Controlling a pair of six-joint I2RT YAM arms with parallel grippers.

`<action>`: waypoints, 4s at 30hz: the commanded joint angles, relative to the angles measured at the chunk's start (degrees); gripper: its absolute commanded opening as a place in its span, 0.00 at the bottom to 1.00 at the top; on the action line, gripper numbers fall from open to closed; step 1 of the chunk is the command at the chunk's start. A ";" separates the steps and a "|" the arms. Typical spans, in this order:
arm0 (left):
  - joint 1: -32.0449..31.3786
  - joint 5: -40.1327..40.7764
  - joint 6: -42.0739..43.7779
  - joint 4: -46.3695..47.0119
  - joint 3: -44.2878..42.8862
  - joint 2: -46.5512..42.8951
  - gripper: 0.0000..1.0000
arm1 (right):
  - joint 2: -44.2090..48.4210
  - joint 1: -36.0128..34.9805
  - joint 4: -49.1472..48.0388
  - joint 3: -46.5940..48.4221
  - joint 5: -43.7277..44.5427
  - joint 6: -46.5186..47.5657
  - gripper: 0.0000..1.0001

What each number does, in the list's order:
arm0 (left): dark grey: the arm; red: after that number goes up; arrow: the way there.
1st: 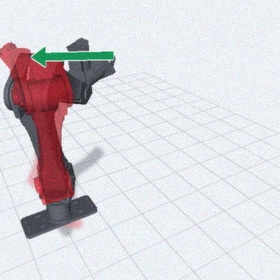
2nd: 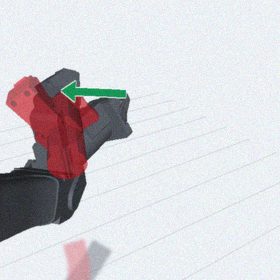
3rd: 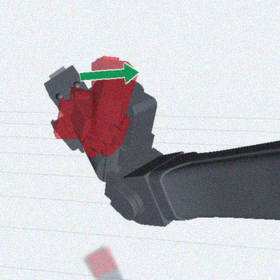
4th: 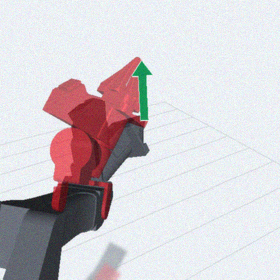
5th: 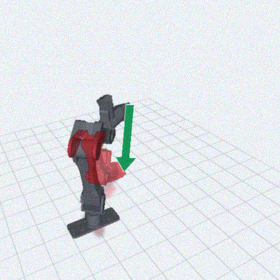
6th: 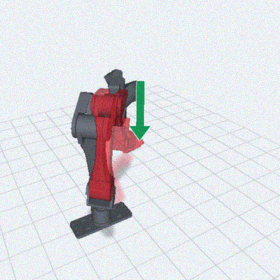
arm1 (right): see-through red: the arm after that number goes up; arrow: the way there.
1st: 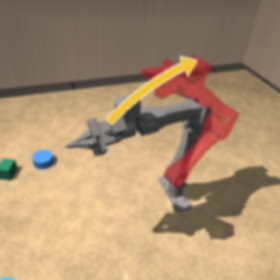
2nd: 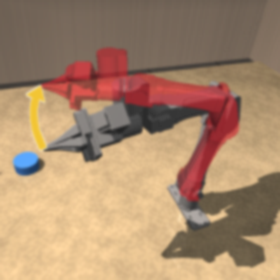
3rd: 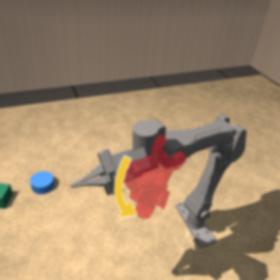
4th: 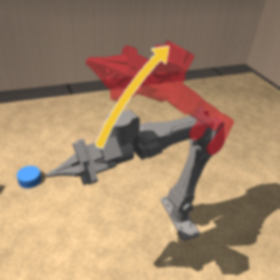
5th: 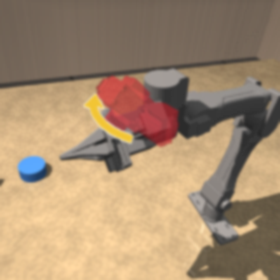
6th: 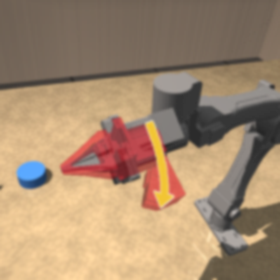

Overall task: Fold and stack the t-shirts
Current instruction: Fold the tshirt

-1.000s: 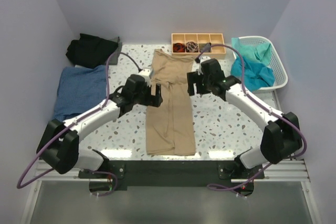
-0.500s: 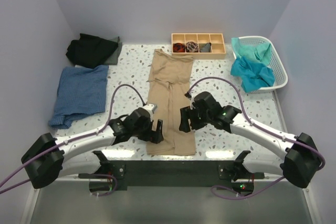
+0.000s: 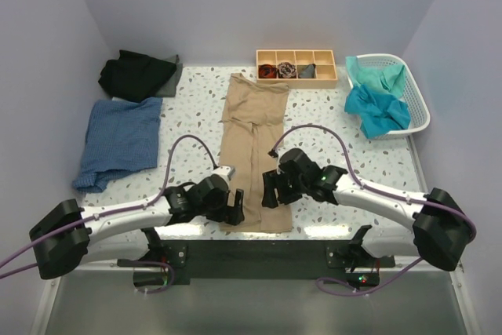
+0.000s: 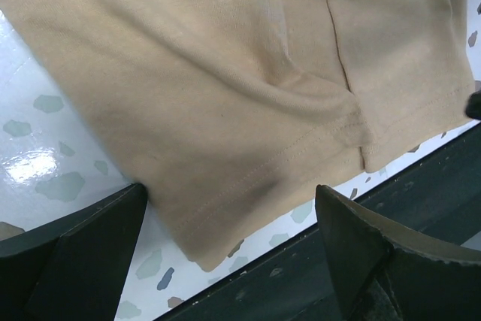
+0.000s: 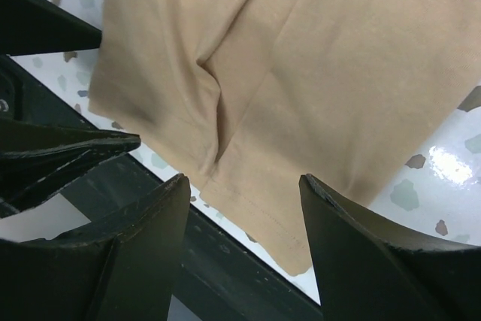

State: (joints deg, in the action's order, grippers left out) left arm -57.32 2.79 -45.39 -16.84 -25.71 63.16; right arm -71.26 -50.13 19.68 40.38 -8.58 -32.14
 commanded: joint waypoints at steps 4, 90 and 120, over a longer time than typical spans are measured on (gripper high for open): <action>-3.23 4.15 -3.83 -5.74 -0.47 1.46 1.00 | -4.40 -0.93 -5.80 -3.38 0.93 -2.75 0.64; -10.88 3.45 -12.80 -10.15 4.88 -9.28 1.00 | 21.09 -2.52 12.06 -16.55 8.76 -13.21 0.70; -13.61 2.92 -14.73 -4.86 5.50 -2.69 0.27 | 13.34 -2.52 0.80 -19.46 3.66 -13.12 0.13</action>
State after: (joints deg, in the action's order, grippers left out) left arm -70.32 4.21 -60.47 -16.99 -20.38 58.92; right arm -57.87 -52.45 21.32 21.63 -4.32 -45.58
